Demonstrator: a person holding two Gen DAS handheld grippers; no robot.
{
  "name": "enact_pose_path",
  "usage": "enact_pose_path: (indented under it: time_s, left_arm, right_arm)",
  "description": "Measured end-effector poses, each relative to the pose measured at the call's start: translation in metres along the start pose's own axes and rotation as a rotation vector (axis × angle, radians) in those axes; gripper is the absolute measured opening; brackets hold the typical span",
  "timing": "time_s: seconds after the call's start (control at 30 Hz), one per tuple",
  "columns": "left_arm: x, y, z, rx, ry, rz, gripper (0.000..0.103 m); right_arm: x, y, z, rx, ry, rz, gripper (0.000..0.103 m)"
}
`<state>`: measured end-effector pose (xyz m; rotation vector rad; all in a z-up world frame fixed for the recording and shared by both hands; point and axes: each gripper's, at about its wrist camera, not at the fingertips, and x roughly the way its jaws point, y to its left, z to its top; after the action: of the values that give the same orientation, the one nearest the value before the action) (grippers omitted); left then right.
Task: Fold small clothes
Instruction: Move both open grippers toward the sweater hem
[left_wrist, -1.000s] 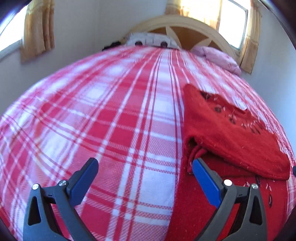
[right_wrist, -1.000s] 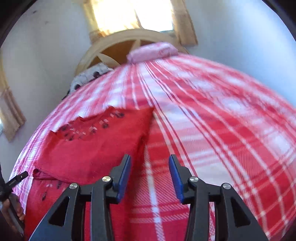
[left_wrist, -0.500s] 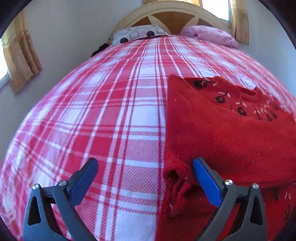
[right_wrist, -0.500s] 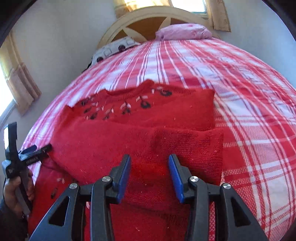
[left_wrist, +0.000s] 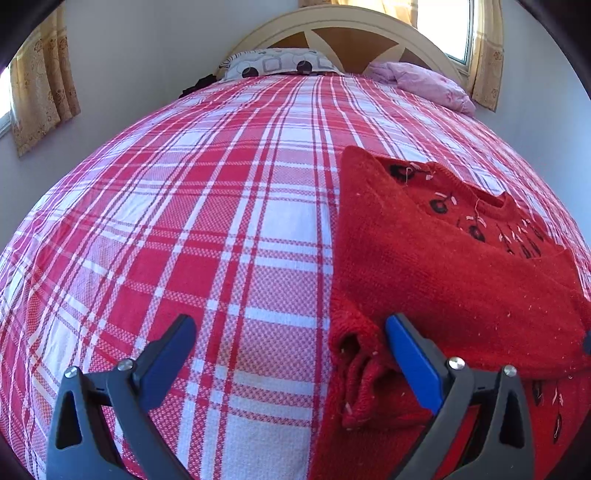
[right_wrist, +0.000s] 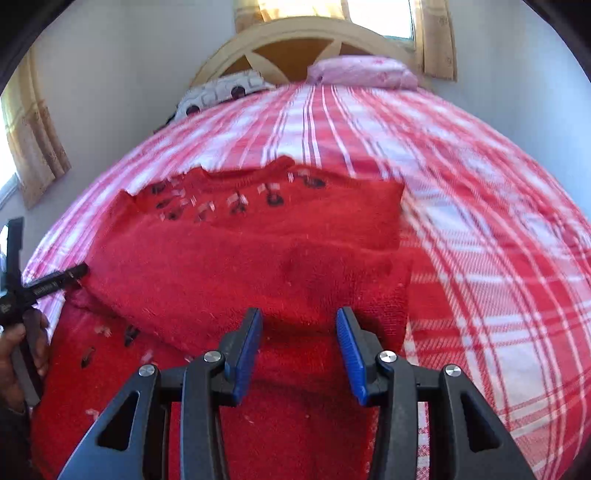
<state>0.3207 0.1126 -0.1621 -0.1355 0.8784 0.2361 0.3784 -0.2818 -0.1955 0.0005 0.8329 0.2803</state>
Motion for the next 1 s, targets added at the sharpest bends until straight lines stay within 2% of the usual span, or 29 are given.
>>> enact_pose_path:
  time_s: [0.2, 0.33, 0.47, 0.5, 0.57, 0.63, 0.73, 0.9, 1.0]
  left_arm:
    - [0.005, 0.008, 0.001, -0.036, 0.022, -0.049, 0.103]
    - [0.004, 0.017, -0.002, -0.064, 0.048, -0.1, 0.103]
    - [-0.021, 0.03, -0.028, -0.055, 0.066, -0.107, 0.103]
    - [-0.028, 0.033, -0.036, -0.051, 0.061, -0.126, 0.103]
    - [-0.041, 0.034, -0.048, -0.025, 0.062, -0.096, 0.103]
    - [-0.056, 0.036, -0.061, 0.004, 0.043, -0.087, 0.103]
    - [-0.072, 0.041, -0.076, 0.009, 0.036, -0.097, 0.103]
    - [-0.105, 0.037, -0.1, 0.078, 0.014, -0.133, 0.103]
    - [-0.12, 0.034, -0.118, 0.116, 0.032, -0.16, 0.098]
  right_arm:
    - [0.004, -0.007, 0.0, 0.04, 0.003, 0.039, 0.044]
    - [-0.008, -0.01, -0.003, 0.062, -0.003, 0.063, 0.044]
    - [-0.04, -0.006, -0.024, 0.035, -0.053, 0.065, 0.047]
    - [-0.042, -0.006, -0.028, 0.029, -0.047, 0.063, 0.047]
    - [-0.044, -0.008, -0.042, 0.023, -0.015, 0.049, 0.047]
    - [-0.051, -0.008, -0.053, -0.004, -0.02, -0.014, 0.047]
    - [-0.066, -0.014, -0.068, 0.022, -0.012, -0.002, 0.047]
    - [-0.084, -0.017, -0.089, 0.054, 0.012, -0.003, 0.047]
    - [-0.094, -0.016, -0.102, 0.06, 0.021, -0.001, 0.047]
